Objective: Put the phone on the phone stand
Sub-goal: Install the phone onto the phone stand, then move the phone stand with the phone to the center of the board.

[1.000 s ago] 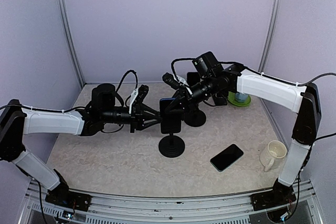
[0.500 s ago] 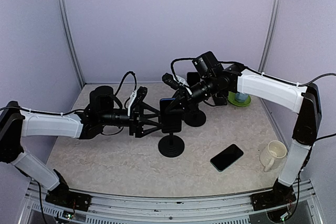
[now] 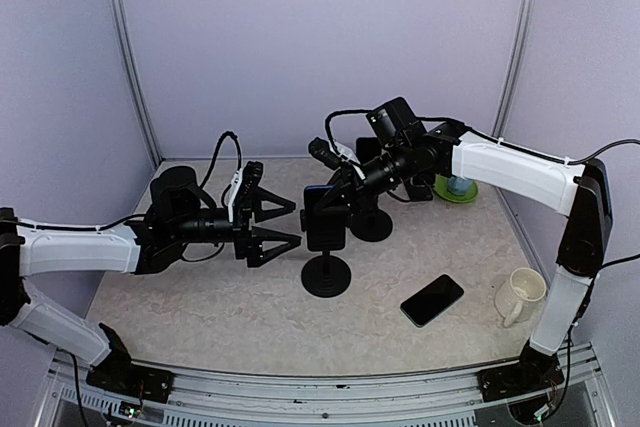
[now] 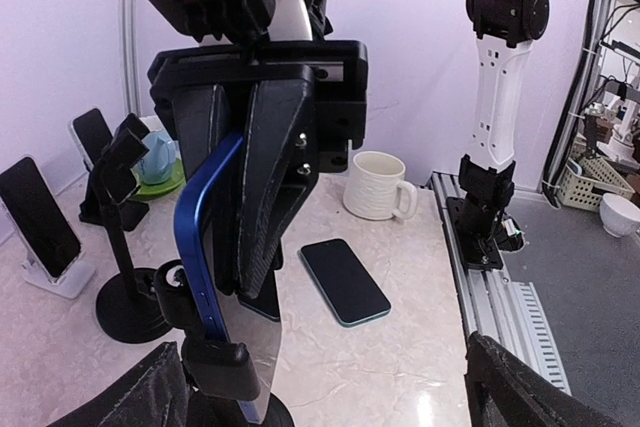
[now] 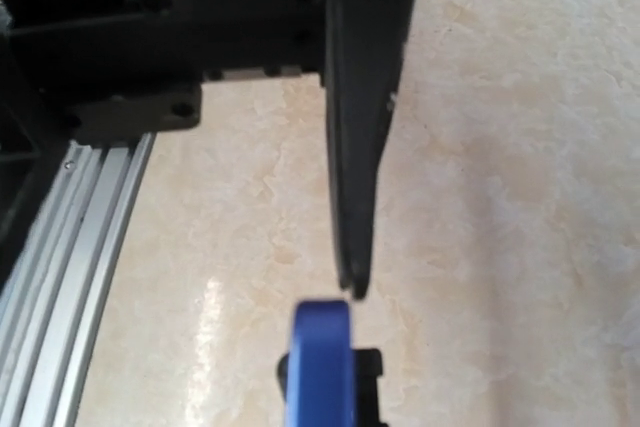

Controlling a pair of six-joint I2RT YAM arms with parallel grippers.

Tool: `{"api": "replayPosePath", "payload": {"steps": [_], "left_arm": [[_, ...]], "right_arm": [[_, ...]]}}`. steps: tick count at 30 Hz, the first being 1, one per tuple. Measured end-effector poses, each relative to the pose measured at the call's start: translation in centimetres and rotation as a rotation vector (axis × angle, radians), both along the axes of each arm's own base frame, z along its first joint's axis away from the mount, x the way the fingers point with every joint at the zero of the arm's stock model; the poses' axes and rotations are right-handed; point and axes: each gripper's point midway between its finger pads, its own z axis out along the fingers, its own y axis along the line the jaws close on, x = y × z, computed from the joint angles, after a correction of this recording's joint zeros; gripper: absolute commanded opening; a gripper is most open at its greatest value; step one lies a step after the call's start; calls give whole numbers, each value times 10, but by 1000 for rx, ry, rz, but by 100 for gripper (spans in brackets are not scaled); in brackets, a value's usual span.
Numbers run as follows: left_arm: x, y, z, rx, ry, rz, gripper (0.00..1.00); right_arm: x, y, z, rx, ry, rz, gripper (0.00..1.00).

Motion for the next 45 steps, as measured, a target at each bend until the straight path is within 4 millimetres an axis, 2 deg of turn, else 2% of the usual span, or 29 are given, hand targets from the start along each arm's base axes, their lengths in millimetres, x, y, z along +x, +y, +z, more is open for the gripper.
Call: {"api": "replayPosePath", "payload": {"steps": [8,10,11,17,21,24,27,31,34,39,45], "left_arm": [[7,2,3,-5,3,50,94],[9,3,4,-7,4,61,94],[9,3,4,-7,5,66,94],[11,1,7,3,15,73,94],[14,-2,18,-1,8,75,86],[18,-7,29,-3,0,69,79],[22,-13,35,8,-2,58,73],[25,-21,33,33,11,46,63],[25,-22,28,53,23,38,55],[24,-26,23,78,38,21,48],[24,-32,22,91,40,-2,30]], "right_arm": [[6,-2,-1,-9,-36,-33,36],[6,-3,-1,-13,-38,-40,50],[7,-3,-1,-15,-38,-46,53],[10,-5,2,-21,-42,-69,60],[7,-6,5,-17,-34,-69,71],[0,-9,17,5,-32,-57,73],[-10,-15,39,44,-41,-48,74],[-25,-30,65,89,-56,-74,74],[-36,-45,75,116,-63,-114,74],[-51,-71,72,130,-57,-204,74],[-61,-104,57,124,-63,-338,75]]}}
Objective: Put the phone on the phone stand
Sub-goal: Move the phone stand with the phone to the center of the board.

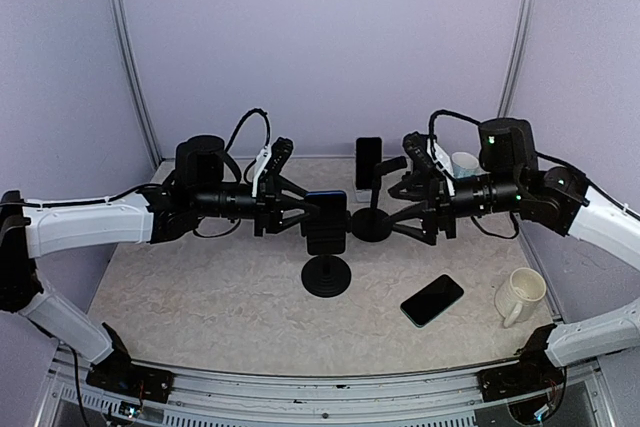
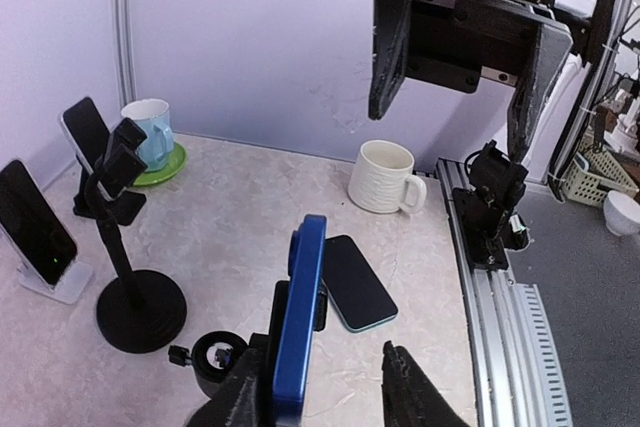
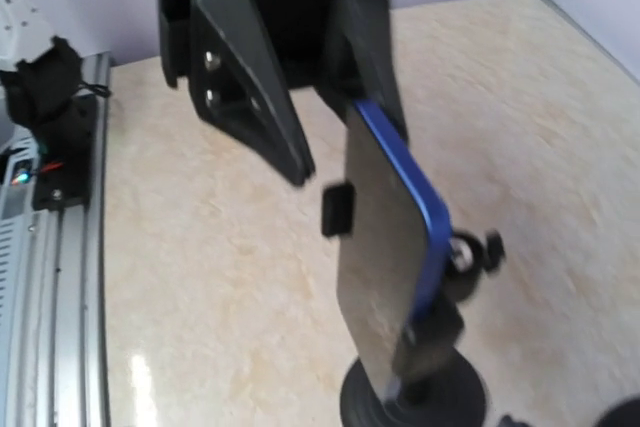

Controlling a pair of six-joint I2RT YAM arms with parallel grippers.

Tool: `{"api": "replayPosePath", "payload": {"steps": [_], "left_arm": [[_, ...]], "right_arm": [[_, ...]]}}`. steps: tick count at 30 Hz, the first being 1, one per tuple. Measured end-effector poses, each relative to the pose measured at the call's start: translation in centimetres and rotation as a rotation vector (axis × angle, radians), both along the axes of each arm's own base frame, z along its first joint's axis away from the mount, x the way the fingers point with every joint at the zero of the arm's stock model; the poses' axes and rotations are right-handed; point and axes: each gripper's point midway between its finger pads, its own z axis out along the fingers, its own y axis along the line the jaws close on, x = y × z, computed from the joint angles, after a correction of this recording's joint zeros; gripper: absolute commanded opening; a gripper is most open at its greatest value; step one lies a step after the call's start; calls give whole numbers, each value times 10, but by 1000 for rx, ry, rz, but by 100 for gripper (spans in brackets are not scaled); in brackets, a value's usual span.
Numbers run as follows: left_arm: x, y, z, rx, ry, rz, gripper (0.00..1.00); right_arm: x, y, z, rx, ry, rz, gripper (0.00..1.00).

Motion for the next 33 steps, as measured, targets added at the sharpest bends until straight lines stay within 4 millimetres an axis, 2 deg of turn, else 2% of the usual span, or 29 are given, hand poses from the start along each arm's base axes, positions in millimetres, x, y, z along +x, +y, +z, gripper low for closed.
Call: {"api": "replayPosePath", "payload": {"steps": [5,10,17,23,29,33], "left_arm": [[2,-4,-7,16,15,-11,17],[7,-9,-10,21,15,-19,0],[7,-10,-10,21,22,-21,0],[8,-10,-10,25,19,-20,0],[18,-3,-5,38,16,-15,0],[33,5,-1,49,17,-7,0]], "right_arm": [[-6,-24,2,33,-15,-103,75],[-9,-40,3,57,-18,-177,75],[-9,-47,-12,45,10,-216,75],[-8,-49,-13,43,11,-228,75],[-7,-50,-16,39,10,-239,75],[-8,-51,-15,42,10,-242,75]]}}
